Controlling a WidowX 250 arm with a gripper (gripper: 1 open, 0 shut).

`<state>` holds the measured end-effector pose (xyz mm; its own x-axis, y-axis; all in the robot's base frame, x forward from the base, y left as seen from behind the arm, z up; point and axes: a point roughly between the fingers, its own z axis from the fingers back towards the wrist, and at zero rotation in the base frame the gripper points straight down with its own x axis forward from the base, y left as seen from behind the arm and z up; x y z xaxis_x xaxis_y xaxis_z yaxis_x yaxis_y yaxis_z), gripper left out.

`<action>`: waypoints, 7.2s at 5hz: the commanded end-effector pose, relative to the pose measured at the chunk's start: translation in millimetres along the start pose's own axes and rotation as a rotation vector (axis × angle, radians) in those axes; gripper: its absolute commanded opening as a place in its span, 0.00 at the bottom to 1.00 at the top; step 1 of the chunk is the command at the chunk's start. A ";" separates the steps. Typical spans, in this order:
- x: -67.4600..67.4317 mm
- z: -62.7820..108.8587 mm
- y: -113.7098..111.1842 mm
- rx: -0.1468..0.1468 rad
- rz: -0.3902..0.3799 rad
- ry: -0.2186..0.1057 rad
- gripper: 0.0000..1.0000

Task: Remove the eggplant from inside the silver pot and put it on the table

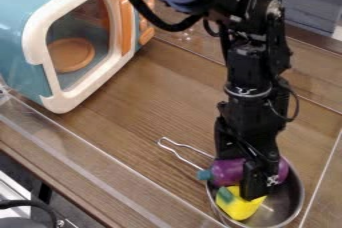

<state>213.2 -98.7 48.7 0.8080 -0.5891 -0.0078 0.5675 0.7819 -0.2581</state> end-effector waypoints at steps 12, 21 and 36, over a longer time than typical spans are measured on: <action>37.1 9.4 -21.6 0.009 0.077 0.062 0.00; 35.6 -19.2 -17.6 0.116 0.063 0.067 1.00; 11.4 54.1 44.4 0.202 0.580 -0.071 0.00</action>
<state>252.8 -60.5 79.7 0.9965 -0.0514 -0.0659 0.0489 0.9981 -0.0385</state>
